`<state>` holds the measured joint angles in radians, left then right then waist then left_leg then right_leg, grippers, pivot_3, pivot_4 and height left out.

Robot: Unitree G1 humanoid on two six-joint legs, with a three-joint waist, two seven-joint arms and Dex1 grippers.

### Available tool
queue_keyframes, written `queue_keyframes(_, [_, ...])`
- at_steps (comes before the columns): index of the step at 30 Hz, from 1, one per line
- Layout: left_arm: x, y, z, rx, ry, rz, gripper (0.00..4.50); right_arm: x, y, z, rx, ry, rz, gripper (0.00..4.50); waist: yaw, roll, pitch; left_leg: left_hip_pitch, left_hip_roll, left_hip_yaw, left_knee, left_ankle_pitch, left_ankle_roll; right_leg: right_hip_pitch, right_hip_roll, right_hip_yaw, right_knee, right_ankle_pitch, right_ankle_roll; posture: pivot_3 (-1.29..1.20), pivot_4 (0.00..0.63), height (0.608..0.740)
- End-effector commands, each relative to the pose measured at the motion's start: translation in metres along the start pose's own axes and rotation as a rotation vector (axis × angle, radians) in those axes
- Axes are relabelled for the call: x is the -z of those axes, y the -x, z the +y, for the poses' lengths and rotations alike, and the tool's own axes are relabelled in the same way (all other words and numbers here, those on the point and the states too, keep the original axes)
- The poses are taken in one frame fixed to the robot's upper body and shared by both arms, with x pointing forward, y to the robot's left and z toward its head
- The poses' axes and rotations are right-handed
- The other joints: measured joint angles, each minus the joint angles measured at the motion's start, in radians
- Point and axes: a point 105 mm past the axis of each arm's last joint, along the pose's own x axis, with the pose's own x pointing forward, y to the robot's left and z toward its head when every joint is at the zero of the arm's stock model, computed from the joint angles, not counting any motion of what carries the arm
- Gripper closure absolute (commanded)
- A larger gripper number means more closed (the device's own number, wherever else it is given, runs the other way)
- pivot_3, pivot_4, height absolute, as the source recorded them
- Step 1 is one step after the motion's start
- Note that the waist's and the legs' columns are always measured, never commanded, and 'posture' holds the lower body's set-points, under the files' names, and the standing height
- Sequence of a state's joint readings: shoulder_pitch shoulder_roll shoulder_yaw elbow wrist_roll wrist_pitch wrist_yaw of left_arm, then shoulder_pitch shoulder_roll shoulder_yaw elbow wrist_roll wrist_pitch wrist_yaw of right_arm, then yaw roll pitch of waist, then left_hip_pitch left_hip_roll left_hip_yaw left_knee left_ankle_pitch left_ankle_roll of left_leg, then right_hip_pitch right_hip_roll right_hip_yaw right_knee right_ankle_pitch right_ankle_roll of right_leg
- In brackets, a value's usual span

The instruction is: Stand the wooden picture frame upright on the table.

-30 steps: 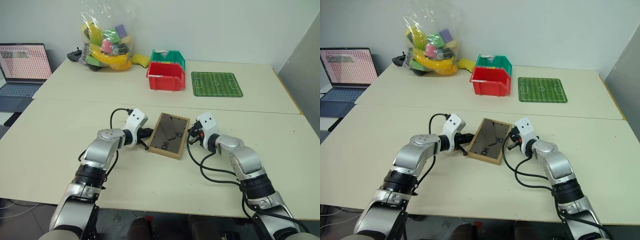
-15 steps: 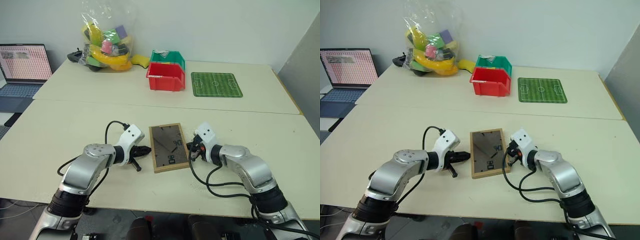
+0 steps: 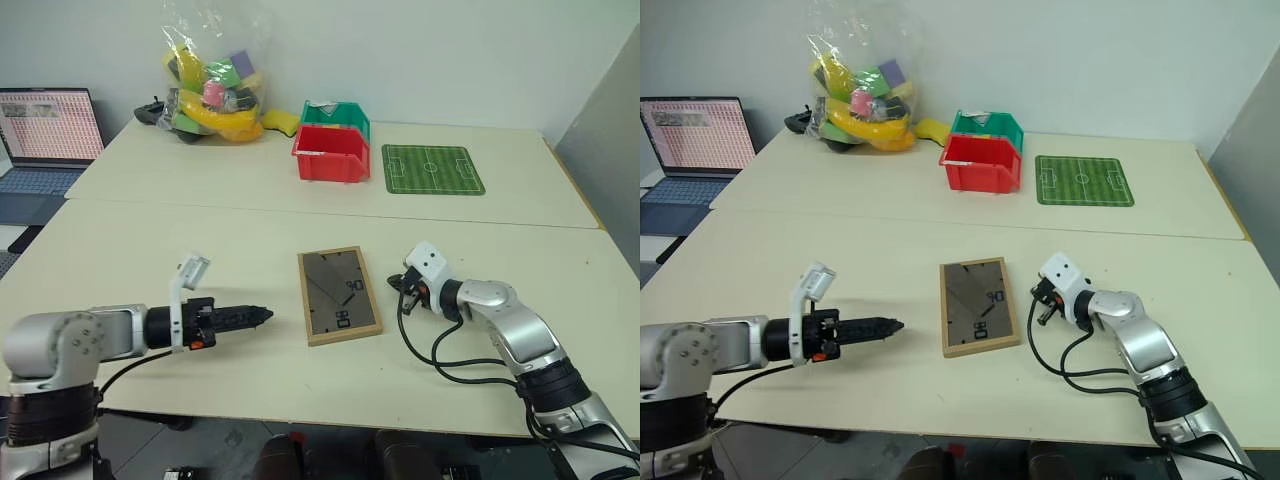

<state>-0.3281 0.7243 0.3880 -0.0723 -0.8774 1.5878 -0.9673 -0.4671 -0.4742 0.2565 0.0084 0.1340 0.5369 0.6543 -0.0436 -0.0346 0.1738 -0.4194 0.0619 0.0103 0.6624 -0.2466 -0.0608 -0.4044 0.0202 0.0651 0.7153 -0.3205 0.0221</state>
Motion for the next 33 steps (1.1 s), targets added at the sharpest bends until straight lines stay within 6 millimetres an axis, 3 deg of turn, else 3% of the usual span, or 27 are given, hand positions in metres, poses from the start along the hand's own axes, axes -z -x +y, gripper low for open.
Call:
queue_keyframes(1, [0.007, -0.005, 0.008, 0.012, 0.092, 0.001, 1.55, -0.011, -0.004, -0.001, -0.002, 0.025, -0.040, 4.50, -0.003, 0.000, 0.000, 0.001, 0.000, 0.000, 0.000, 0.000, 0.000, 0.000, 0.000, 0.000, 0.000, 0.000, 0.000, 0.00, 0.150, 0.740])
queue_keyframes(6, [0.014, -0.024, 0.017, 0.003, 0.137, -0.002, 0.64, -0.012, -0.013, 0.013, -0.032, 0.003, -0.049, 4.50, -0.006, 0.000, -0.001, 0.002, 0.000, 0.000, 0.000, 0.000, 0.000, 0.001, -0.003, 0.001, 0.002, 0.000, 0.000, 0.00, 0.150, 0.740])
queue_keyframes(9, [0.023, -0.043, 0.028, -0.014, 0.169, -0.014, 0.05, -0.015, -0.019, 0.034, -0.082, -0.011, -0.058, 4.50, -0.007, 0.000, -0.001, 0.002, 0.000, 0.000, 0.000, 0.000, 0.000, 0.001, -0.003, 0.002, 0.002, 0.000, 0.000, 0.00, 0.150, 0.740])
queue_keyframes(13, [0.027, -0.059, 0.034, -0.018, 0.180, -0.022, 0.05, -0.018, -0.025, 0.046, -0.095, -0.021, -0.066, 4.50, -0.006, 0.004, -0.005, 0.002, 0.000, -0.001, 0.000, 0.000, 0.000, 0.002, -0.004, 0.004, 0.002, 0.000, 0.000, 0.00, 0.150, 0.740])
queue_keyframes(19, [0.032, -0.083, 0.026, 0.036, 0.168, -0.002, 0.05, -0.026, -0.030, 0.051, -0.088, -0.037, -0.083, 4.50, -0.001, 0.007, -0.007, 0.010, -0.002, -0.001, 0.000, 0.000, 0.000, 0.013, -0.004, 0.003, -0.002, 0.000, 0.000, 0.00, 0.150, 0.740])
queue_keyframes(29, [0.030, -0.085, 0.030, 0.011, 0.145, -0.013, 0.05, -0.019, -0.024, 0.047, -0.048, -0.084, -0.069, 4.50, 0.012, 0.007, -0.009, 0.013, -0.002, -0.002, -0.001, 0.000, -0.001, 0.017, -0.004, 0.002, -0.004, 0.000, 0.000, 0.00, 0.150, 0.740])
queue_keyframes(33, [0.029, -0.083, 0.027, 0.017, 0.109, -0.004, 0.57, -0.019, -0.022, 0.043, -0.027, -0.107, -0.074, 4.50, 0.012, 0.007, -0.009, 0.013, -0.003, -0.002, -0.001, 0.000, -0.001, 0.017, -0.004, 0.002, -0.005, 0.000, 0.000, 0.00, 0.150, 0.740])
